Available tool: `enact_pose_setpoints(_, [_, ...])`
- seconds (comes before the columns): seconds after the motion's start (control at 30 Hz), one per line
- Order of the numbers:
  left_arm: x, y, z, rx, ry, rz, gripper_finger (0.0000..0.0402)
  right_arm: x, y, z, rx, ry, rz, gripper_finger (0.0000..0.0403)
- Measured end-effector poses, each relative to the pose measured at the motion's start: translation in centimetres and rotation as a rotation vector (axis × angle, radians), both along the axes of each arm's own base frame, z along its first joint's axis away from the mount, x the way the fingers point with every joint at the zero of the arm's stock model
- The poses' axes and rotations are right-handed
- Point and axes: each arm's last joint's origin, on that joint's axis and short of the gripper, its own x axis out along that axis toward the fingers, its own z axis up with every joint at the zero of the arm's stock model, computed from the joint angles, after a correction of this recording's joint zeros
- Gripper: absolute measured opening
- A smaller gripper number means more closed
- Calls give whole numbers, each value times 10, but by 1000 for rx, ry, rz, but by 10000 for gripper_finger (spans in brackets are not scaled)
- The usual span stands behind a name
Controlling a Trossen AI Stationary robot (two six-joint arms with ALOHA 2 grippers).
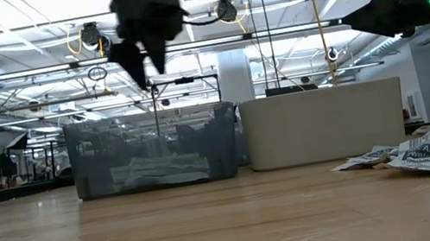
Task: Pick & Place First Aid Supplies
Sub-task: Put the white alcohol pad into the top black bin
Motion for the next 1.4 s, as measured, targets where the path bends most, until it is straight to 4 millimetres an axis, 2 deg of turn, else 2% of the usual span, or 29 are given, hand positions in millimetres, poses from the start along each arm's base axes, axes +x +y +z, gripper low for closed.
enact_pose_setpoints(0.17, [-33, -38, -7, -27, 14, 34, 311, 0, 0, 0, 0, 0, 0, 263])
enact_pose_setpoints(0.5, [-105, -111, -29, -75, 108, 55, 290, 0, 0, 0, 0, 0, 0, 263])
enact_pose_setpoints(0.77, [-147, -153, -47, -124, 198, 104, 288, 0, 0, 0, 0, 0, 0, 263])
enact_pose_setpoints(0.97, [-161, -177, -51, -127, 230, 104, 296, 0, 0, 0, 0, 0, 0, 263])
enact_pose_setpoints(1.2, [-171, -194, -52, -131, 234, 128, 289, 0, 0, 0, 0, 0, 0, 263])
enact_pose_setpoints(1.4, [-177, -210, -67, -212, 224, 142, 278, 0, 0, 0, 0, 0, 0, 263])
